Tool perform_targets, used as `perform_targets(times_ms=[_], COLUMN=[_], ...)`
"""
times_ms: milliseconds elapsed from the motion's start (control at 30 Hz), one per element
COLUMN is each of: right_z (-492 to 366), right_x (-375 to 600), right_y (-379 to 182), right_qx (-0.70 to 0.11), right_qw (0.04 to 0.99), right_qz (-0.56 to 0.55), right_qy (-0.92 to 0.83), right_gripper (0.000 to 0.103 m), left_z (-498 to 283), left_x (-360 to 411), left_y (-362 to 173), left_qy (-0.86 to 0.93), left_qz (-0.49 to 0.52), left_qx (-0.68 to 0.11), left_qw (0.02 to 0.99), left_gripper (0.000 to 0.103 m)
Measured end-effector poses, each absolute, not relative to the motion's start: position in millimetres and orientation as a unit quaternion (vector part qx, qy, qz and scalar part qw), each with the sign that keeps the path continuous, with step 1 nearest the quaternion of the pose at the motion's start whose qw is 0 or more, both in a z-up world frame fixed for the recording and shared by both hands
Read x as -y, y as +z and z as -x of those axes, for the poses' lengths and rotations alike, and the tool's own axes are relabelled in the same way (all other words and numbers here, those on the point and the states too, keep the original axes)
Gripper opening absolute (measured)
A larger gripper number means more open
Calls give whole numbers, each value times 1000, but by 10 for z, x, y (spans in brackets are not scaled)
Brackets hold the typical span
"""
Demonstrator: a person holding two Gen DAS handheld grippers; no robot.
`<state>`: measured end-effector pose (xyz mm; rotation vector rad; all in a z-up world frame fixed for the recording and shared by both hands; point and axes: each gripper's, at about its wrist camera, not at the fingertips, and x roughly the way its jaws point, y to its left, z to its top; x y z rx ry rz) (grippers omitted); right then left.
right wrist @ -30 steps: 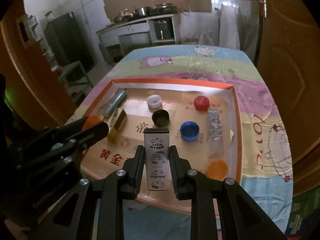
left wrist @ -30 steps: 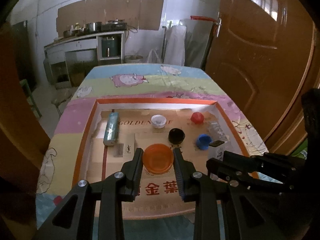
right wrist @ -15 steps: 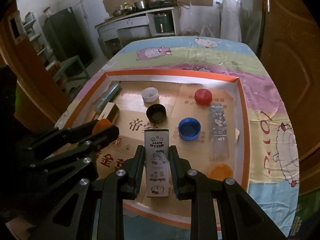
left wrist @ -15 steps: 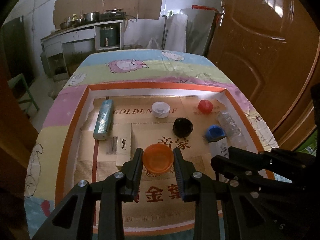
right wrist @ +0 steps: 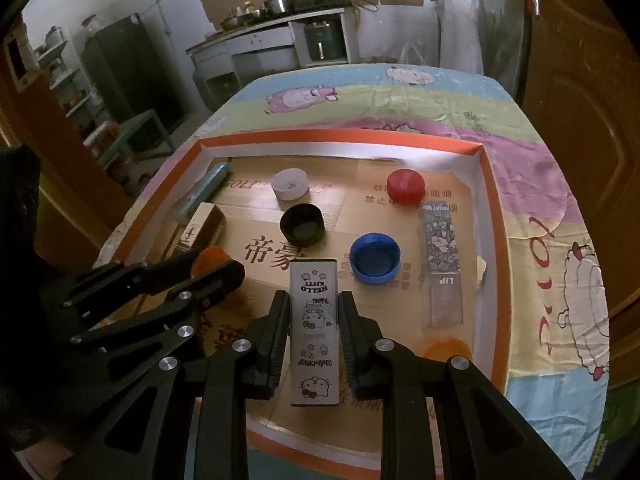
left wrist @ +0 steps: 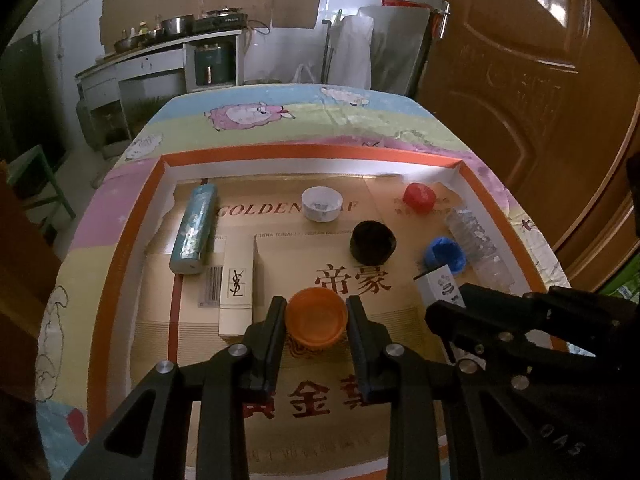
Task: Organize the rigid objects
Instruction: 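Carry the Hello Kitty box and orange cap over the tray and lower them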
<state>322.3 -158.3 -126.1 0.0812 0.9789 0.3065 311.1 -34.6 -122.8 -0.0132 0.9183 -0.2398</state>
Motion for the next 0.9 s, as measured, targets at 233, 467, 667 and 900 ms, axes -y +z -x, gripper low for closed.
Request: perform_targets(times_ms=[233,467,667,900], right_z=[-3253,-3280,-3298,-3290], right_x=[1603,1612,1601,1599], right_y=[-1303,-1335,-1378,-1379], right_qx=[-470,-471,-471,-467], right_qw=[870,870,871,873], right_qz=[-40,-36,-31,-30], right_qy=[143,139,136,137], right_gripper=[25,25,25,26], left_z=[-3157,-3181,-3217,-3246], left_x=[364,368,359,353], left_y=[-1254,-1263,-1274,-1294], left_qy=[-115,-116,-117,-123], left_qz=[0,-4,-5,-3], left_qx=[-442,-442,-440,-436], left_qw=[889,890,890,892], left_gripper=[30,30,30,31])
